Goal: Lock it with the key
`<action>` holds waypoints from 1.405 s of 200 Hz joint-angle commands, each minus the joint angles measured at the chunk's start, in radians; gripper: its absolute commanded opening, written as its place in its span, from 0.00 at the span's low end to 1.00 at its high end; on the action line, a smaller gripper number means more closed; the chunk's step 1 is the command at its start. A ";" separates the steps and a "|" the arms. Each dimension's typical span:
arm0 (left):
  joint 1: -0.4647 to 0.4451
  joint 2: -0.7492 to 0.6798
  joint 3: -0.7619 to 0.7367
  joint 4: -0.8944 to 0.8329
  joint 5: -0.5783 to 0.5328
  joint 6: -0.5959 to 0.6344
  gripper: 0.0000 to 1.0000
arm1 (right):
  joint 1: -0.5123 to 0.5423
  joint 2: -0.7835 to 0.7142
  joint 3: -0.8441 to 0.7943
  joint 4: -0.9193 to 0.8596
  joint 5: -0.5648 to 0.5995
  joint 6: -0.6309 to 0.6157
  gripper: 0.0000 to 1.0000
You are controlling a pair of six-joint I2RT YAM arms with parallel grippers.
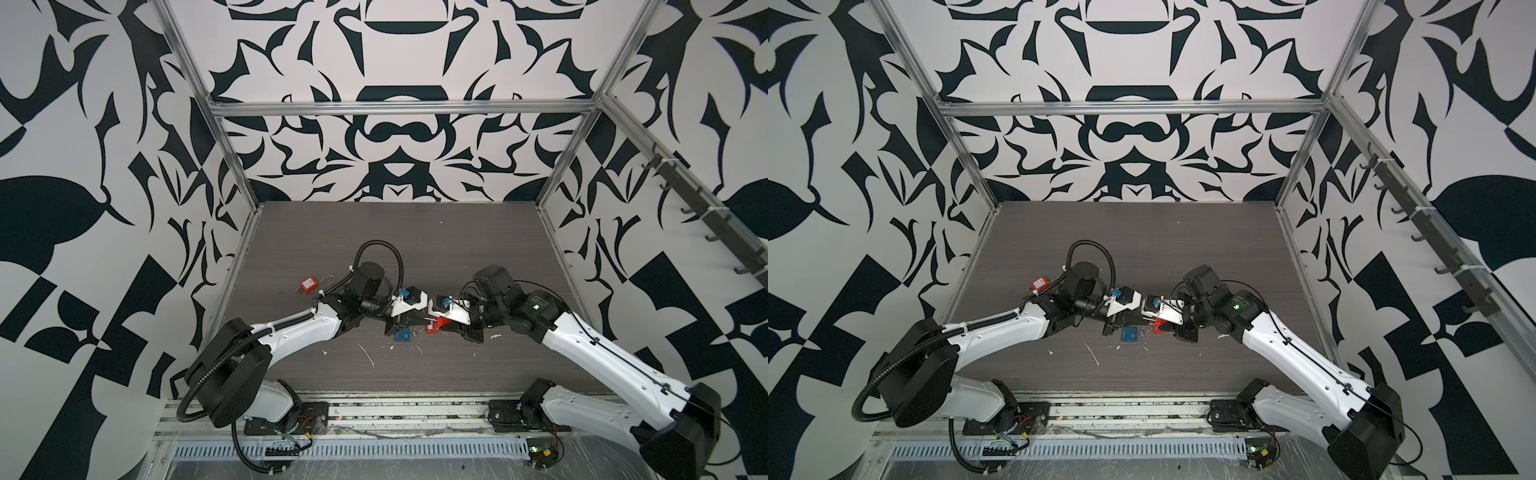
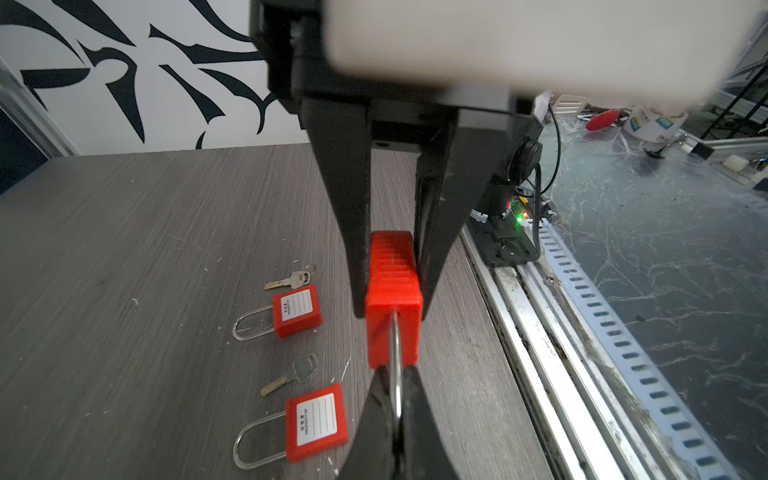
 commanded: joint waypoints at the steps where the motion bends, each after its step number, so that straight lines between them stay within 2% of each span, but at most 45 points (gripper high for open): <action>1: 0.013 0.007 0.014 0.086 0.073 -0.053 0.00 | 0.017 -0.011 0.091 0.058 -0.024 -0.027 0.44; 14: 0.034 0.002 0.010 0.105 0.082 -0.061 0.00 | 0.016 -0.001 0.127 -0.034 -0.014 -0.029 0.56; 21: 0.043 -0.001 0.009 0.111 0.087 -0.065 0.00 | 0.016 0.002 0.144 -0.073 -0.013 -0.022 0.59; 37: 0.054 -0.001 0.009 0.112 0.099 -0.065 0.00 | 0.015 -0.012 0.165 -0.120 -0.011 -0.005 0.63; 63: 0.063 -0.013 0.004 0.111 0.103 -0.063 0.00 | 0.003 -0.083 0.170 -0.140 0.029 0.005 0.64; 81: 0.066 -0.025 -0.003 0.109 0.103 -0.060 0.00 | -0.017 -0.121 0.179 -0.190 0.088 -0.001 0.62; 110: 0.066 -0.037 -0.002 0.087 0.111 -0.051 0.00 | -0.061 -0.102 0.194 -0.284 0.166 -0.002 0.53; 157: 0.066 -0.042 -0.005 0.088 0.115 -0.053 0.00 | -0.082 -0.045 0.178 -0.302 0.141 0.004 0.49; 182: 0.064 -0.046 -0.004 0.091 0.120 -0.059 0.00 | -0.085 -0.025 0.157 -0.261 0.167 0.003 0.45; 218: 0.064 -0.041 -0.003 0.121 0.117 -0.084 0.00 | -0.084 0.004 0.100 -0.194 0.145 -0.012 0.43; 237: 0.064 -0.035 -0.004 0.135 0.117 -0.094 0.00 | -0.084 -0.026 0.034 -0.100 0.219 -0.031 0.42; 251: 0.064 -0.032 -0.001 0.133 0.115 -0.096 0.00 | -0.085 -0.058 0.011 -0.039 0.232 -0.036 0.41; 268: 0.064 -0.032 0.001 0.131 0.112 -0.094 0.00 | -0.084 -0.095 0.007 -0.009 0.260 -0.046 0.42; 281: 0.064 -0.030 0.003 0.127 0.110 -0.092 0.00 | -0.085 -0.115 0.022 -0.050 0.266 -0.066 0.45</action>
